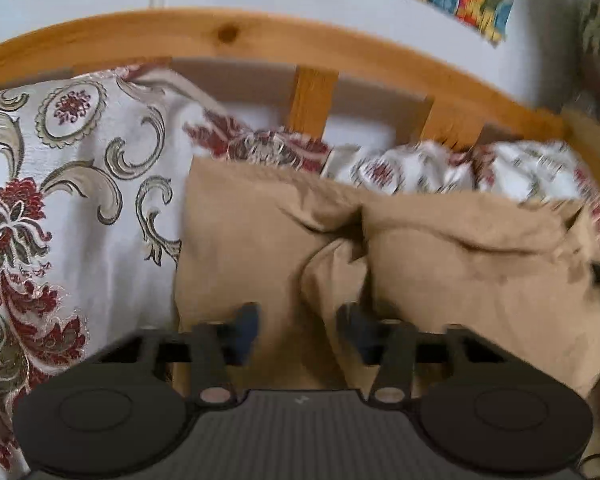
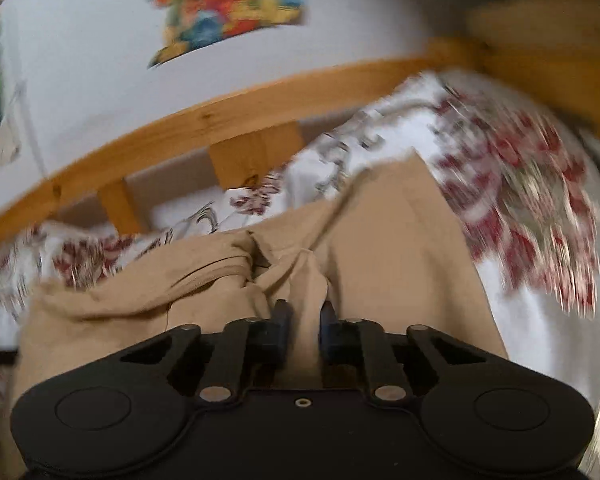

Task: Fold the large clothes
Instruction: 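Lay the hem over the hood and open the right gripper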

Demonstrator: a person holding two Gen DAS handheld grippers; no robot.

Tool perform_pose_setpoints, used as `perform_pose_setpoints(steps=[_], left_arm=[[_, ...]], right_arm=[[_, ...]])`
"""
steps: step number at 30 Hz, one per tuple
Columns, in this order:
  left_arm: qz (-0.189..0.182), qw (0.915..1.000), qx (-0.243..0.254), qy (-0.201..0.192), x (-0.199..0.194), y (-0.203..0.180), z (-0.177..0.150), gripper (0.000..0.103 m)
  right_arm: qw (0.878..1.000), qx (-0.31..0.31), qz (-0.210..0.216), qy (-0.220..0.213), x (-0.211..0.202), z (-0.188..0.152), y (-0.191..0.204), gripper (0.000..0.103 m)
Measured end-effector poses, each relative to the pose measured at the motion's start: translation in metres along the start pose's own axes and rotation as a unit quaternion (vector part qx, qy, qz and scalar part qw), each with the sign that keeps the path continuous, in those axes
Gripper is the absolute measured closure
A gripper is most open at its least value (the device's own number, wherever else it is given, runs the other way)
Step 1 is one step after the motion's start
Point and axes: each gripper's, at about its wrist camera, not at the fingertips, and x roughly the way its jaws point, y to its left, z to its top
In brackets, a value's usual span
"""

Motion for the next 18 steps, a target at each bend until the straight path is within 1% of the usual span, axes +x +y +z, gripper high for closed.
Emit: perform_pose_setpoints(steps=[1,2,3,4,6,8,9,10,11,12,13,14,15,16,17,18], left_arm=[[-0.003,1.0,0.007,0.002,0.004,-0.002,-0.001,0.08],[-0.006,0.9999,0.015,-0.001,0.006,-0.004,-0.003,0.086],[0.0,0.9996,0.029,-0.007,0.008,-0.008,-0.005,0.091],[0.013,0.9987,0.047,-0.014,0.009,-0.013,-0.005,0.093],[0.041,0.9954,0.081,-0.03,0.013,-0.023,-0.004,0.094],[0.051,0.9946,0.084,-0.033,0.016,-0.024,-0.001,0.092],[0.052,0.995,0.078,-0.033,0.015,-0.022,0.0,0.085],[0.052,0.9954,0.072,-0.035,0.012,-0.019,0.0,0.073],[0.054,0.9959,0.06,-0.042,0.007,-0.014,-0.001,0.063],[0.057,0.9961,0.047,-0.048,0.001,-0.008,-0.003,0.04],[0.059,0.9962,0.029,-0.057,-0.006,-0.005,-0.006,0.022],[0.053,0.9959,0.01,-0.073,-0.016,-0.002,-0.011,0.016],[0.04,0.9951,0.001,-0.09,-0.023,-0.002,-0.014,0.01],[0.027,0.9943,0.004,-0.103,-0.028,-0.005,-0.016,0.01],[0.02,0.9934,0.013,-0.112,-0.031,-0.011,-0.016,0.01],[0.019,0.9921,0.023,-0.122,-0.034,-0.017,-0.016,0.01]], right_arm=[[1.0,-0.014,-0.004,-0.006,0.002,0.001,0.003,0.091],[1.0,-0.024,-0.007,-0.013,0.006,0.004,0.006,0.091],[0.999,-0.031,-0.01,-0.019,0.009,0.006,0.008,0.092],[0.999,-0.034,-0.012,-0.023,0.013,0.007,0.009,0.092],[0.999,-0.024,-0.019,-0.019,0.023,0.007,0.007,0.092],[1.0,-0.004,-0.027,-0.01,0.029,0.002,0.004,0.092],[0.999,0.001,-0.028,-0.016,0.025,0.0,0.004,0.092],[0.999,-0.001,-0.032,-0.024,0.019,-0.002,0.005,0.091],[0.999,-0.013,-0.039,-0.033,0.011,-0.003,0.007,0.086],[0.998,-0.028,-0.047,-0.044,0.003,-0.004,0.01,0.08],[0.996,-0.047,-0.053,-0.058,-0.006,-0.005,0.014,0.074],[0.992,-0.078,-0.059,-0.081,-0.015,-0.006,0.021,0.07],[0.985,-0.115,-0.066,-0.107,-0.022,-0.007,0.029,0.059],[0.976,-0.153,-0.076,-0.133,-0.028,-0.008,0.038,0.054],[0.967,-0.182,-0.083,-0.155,-0.03,-0.009,0.047,0.046],[0.96,-0.206,-0.079,-0.173,-0.032,-0.01,0.055,0.042]])
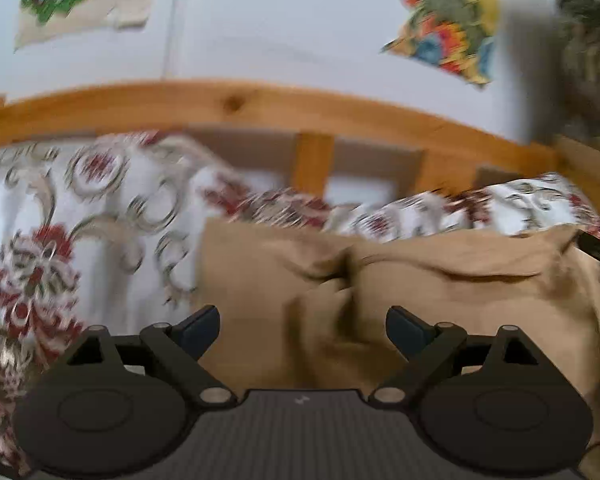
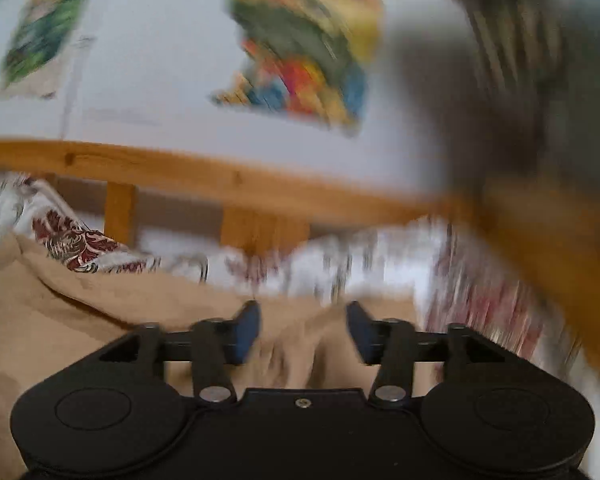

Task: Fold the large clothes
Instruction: 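Lay the hem over the hood and open the right gripper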

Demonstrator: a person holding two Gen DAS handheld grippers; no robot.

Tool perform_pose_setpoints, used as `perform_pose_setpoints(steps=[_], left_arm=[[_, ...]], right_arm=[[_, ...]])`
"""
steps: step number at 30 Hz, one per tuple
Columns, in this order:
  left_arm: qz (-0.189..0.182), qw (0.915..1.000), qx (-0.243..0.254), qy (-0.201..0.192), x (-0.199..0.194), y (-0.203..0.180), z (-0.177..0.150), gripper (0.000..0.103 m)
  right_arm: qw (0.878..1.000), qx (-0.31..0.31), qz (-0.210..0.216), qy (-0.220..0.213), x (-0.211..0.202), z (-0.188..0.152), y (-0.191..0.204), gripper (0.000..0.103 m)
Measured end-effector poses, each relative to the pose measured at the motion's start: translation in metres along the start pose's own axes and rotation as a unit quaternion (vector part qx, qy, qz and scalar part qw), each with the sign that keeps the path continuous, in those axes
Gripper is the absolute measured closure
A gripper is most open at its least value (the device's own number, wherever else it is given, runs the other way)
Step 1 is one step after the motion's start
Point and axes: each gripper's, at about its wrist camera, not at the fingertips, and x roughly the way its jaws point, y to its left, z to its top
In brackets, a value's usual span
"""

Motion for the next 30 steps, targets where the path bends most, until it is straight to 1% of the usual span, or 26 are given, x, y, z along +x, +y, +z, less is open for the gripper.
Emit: perform_pose_setpoints(steps=[2,4,5,6,8,9,12,14,17,19,21,23,24,25,26,28,30], left_arm=[[-0.004,0.9994,0.02,-0.027,-0.005,-0.013,0.003,0.009],[-0.009,0.9985,0.032,-0.044,-0.004,-0.025,0.003,0.003],[-0.009,0.9985,0.041,-0.035,0.0,-0.031,0.002,0.003],[-0.005,0.9983,0.056,-0.018,0.007,-0.038,0.001,0.003],[0.018,0.9953,0.09,0.03,0.024,-0.051,-0.006,0.003],[0.027,0.9935,0.1,0.047,0.031,-0.053,-0.01,0.003],[0.032,0.9901,0.112,0.078,0.047,-0.053,-0.022,0.003],[0.026,0.9899,0.105,0.092,0.057,-0.049,-0.026,0.0],[0.013,0.9904,0.089,0.105,0.064,-0.043,-0.028,0.0],[0.013,0.9906,0.085,0.107,0.06,-0.043,-0.026,0.0],[0.015,0.9912,0.076,0.107,0.052,-0.042,-0.025,0.0],[0.017,0.9919,0.07,0.105,0.043,-0.037,-0.025,0.001],[0.019,0.9921,0.069,0.102,0.039,-0.037,-0.026,0.001],[0.023,0.9922,0.069,0.101,0.033,-0.036,-0.028,0.001],[0.028,0.9919,0.069,0.102,0.029,-0.036,-0.031,0.001],[0.04,0.9896,0.08,0.112,0.022,-0.037,-0.038,0.001],[0.065,0.9833,0.109,0.13,0.019,-0.043,-0.044,0.0]], right_arm=[[0.999,-0.027,0.02,-0.006,0.004,0.003,0.012,0.041],[0.998,-0.052,0.033,0.008,0.013,0.002,0.028,0.041],[0.997,-0.062,0.035,0.02,0.019,-0.001,0.034,0.041],[0.996,-0.07,0.035,0.037,0.025,-0.005,0.04,0.04],[0.994,-0.071,0.035,0.075,0.038,-0.016,0.046,0.039],[0.994,-0.066,0.034,0.085,0.042,-0.022,0.049,0.039],[0.994,-0.074,0.026,0.074,0.044,-0.037,0.054,0.038],[0.993,-0.095,0.018,0.063,0.042,-0.04,0.062,0.038],[0.992,-0.122,0.015,0.041,0.041,-0.049,0.068,0.038],[0.992,-0.121,0.017,0.043,0.042,-0.049,0.067,0.038],[0.993,-0.101,0.03,0.052,0.04,-0.043,0.059,0.038],[0.995,-0.053,0.044,0.073,0.033,-0.035,0.044,0.029],[0.995,-0.032,0.048,0.082,0.027,-0.032,0.037,0.018],[0.995,-0.026,0.045,0.085,0.02,-0.031,0.033,0.013],[0.995,-0.032,0.039,0.085,0.013,-0.032,0.032,0.011],[0.993,-0.072,0.028,0.086,0.0,-0.037,0.035,0.01],[0.991,-0.107,0.019,0.082,-0.01,-0.045,0.039,0.009]])
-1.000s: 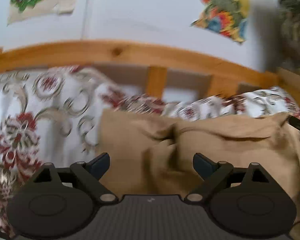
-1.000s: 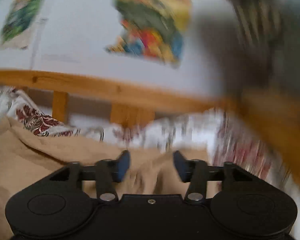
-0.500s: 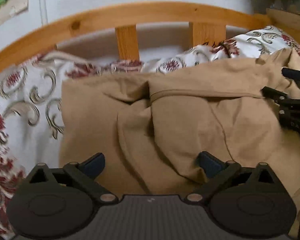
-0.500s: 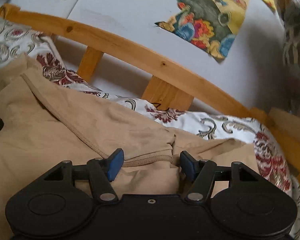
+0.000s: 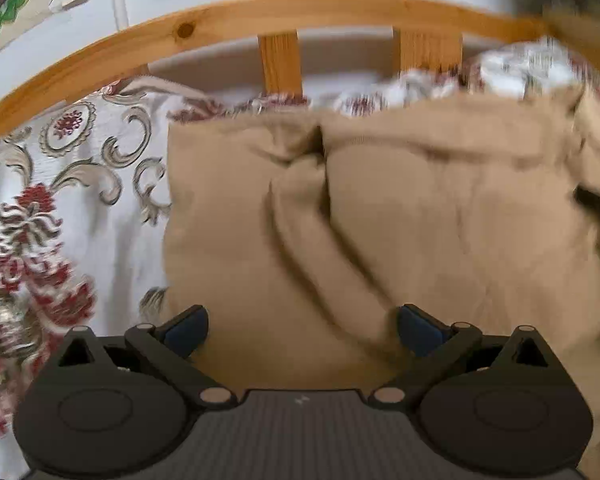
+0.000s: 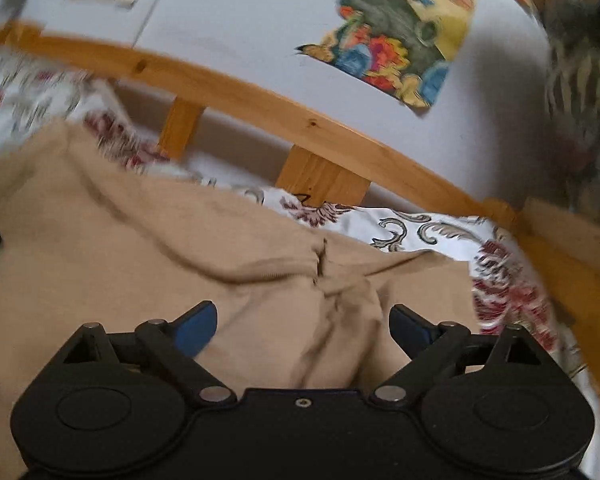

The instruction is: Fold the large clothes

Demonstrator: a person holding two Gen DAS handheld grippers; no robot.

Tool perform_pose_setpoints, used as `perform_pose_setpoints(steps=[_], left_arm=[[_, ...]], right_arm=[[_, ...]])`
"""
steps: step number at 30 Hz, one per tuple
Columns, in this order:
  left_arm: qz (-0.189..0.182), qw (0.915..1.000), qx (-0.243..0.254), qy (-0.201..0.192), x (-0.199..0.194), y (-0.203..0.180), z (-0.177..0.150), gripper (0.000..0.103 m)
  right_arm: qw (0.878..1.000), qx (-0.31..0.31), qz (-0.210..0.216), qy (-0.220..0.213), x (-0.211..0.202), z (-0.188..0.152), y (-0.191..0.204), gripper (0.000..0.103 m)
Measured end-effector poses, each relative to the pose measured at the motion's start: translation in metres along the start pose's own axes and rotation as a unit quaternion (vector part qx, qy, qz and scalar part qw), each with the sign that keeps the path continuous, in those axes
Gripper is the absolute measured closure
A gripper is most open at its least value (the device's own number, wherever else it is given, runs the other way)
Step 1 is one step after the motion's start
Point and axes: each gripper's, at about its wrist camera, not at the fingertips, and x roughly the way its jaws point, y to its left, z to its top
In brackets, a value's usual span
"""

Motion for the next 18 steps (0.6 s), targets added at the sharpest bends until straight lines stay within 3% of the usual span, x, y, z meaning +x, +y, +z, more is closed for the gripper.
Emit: perform_pose_setpoints(steps=[5,10,15,18], left_arm=[[0.033,0.9984,0.046,0.008,-0.034,-0.011,-0.007,0.0],[0.044,0.9962,0.073,-0.018,-0.089,-0.015,-0.024,0.0],[0.024,0.998,0.056,-0.014,-0.139,-0.02,-0.049,0.0],[-0.002,0.9984,0.056,-0.002,-0.165,-0.027,-0.072,0.0]], right_arm=[[0.999,0.0,-0.015,0.034,-0.021,0.006,0.0,0.009],[1.0,0.019,0.012,-0.007,-0.085,0.013,-0.009,0.001],[0.999,0.012,0.038,-0.021,-0.157,0.011,-0.008,0.001],[0.996,0.02,0.083,0.003,-0.197,0.003,-0.006,0.001]])
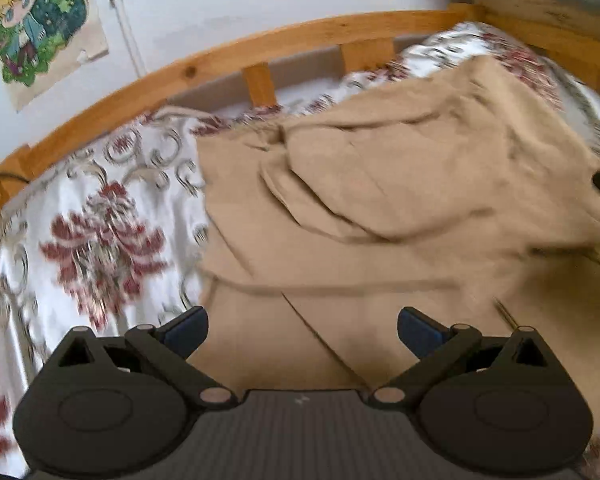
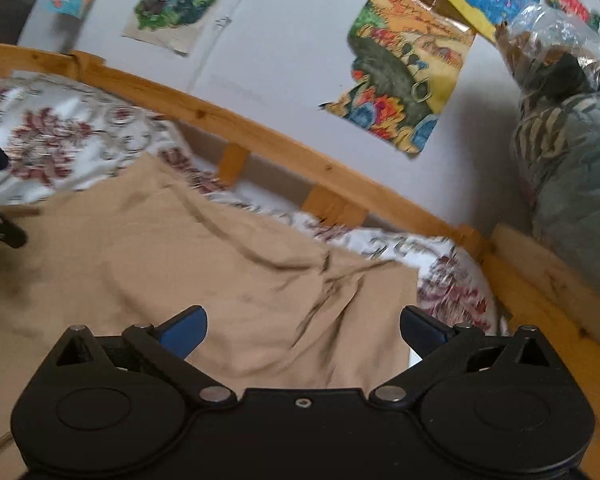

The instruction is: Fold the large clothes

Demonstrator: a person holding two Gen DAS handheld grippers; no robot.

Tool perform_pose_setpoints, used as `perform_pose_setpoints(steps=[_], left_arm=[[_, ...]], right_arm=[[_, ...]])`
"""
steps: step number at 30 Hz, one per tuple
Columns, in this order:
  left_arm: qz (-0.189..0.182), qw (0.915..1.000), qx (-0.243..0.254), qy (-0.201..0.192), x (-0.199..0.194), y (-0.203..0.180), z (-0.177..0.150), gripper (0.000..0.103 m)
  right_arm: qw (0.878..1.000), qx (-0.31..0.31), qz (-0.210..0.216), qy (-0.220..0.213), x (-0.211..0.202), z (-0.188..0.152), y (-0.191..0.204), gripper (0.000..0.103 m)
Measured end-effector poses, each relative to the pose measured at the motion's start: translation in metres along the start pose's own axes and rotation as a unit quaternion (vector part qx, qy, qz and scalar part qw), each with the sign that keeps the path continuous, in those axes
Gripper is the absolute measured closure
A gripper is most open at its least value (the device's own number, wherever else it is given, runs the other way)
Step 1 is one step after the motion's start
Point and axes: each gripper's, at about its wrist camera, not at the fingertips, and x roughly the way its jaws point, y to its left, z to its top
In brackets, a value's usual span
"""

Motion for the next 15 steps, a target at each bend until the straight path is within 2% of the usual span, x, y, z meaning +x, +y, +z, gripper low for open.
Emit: perform_pose_setpoints(steps=[3,8,11,15], left_arm=[[-0.022,0.999,0.037,0.011,-0.02,-0.012,-0.021,0.0],[-0.046,0.995,0.089,-0.004,-0.042,-0.035,-0.053,0.0],[-0.07,0.9938,0.086,0.01,-0.04,-0.046,-0.068,0.0],[-0.096,0.9912,0.084,0.037,-0.034,-0.056,-0.084,0.0]], right_arm=[[0.997,-0.014,0.064,0.04,-0.031,-0.014,0.015,0.001],[0.981,-0.107,0.126,0.102,-0.068,-0.038,0.062,0.001],[0.972,-0.117,0.156,0.132,-0.071,-0.049,0.078,0.001],[0.964,-0.099,0.16,0.186,-0.051,-0.064,0.088,0.001]])
